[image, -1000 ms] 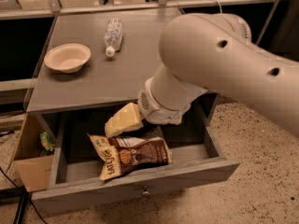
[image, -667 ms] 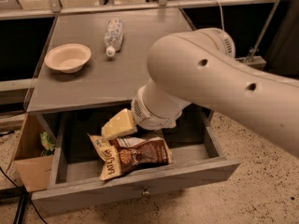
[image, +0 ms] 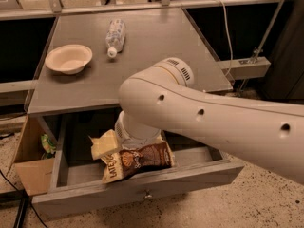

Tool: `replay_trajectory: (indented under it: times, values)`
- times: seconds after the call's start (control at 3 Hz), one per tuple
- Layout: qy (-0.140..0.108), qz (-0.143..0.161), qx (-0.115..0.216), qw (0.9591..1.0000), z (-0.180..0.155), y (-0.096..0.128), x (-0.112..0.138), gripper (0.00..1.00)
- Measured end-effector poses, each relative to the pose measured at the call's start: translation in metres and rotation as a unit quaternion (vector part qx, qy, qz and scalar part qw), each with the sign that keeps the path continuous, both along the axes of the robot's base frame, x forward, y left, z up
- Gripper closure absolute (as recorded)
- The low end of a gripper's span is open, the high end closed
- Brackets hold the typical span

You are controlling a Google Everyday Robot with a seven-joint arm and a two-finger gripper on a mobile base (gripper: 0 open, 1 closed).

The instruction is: Pick brown chip bag from top drawer and place on counter

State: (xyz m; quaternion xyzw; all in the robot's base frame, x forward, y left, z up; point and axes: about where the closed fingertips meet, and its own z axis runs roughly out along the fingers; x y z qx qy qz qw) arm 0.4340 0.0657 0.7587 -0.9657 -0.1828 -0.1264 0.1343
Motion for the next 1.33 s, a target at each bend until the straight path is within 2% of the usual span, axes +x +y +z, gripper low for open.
replay_trajectory:
  times: [0.67, 1.33]
  values:
    - [-0.004, 0.009, -0.006, 0.9999, -0.006, 0.007, 0.002, 0.00]
    - [-0.003, 0.027, -0.019, 0.9995, -0.035, 0.034, 0.014, 0.00]
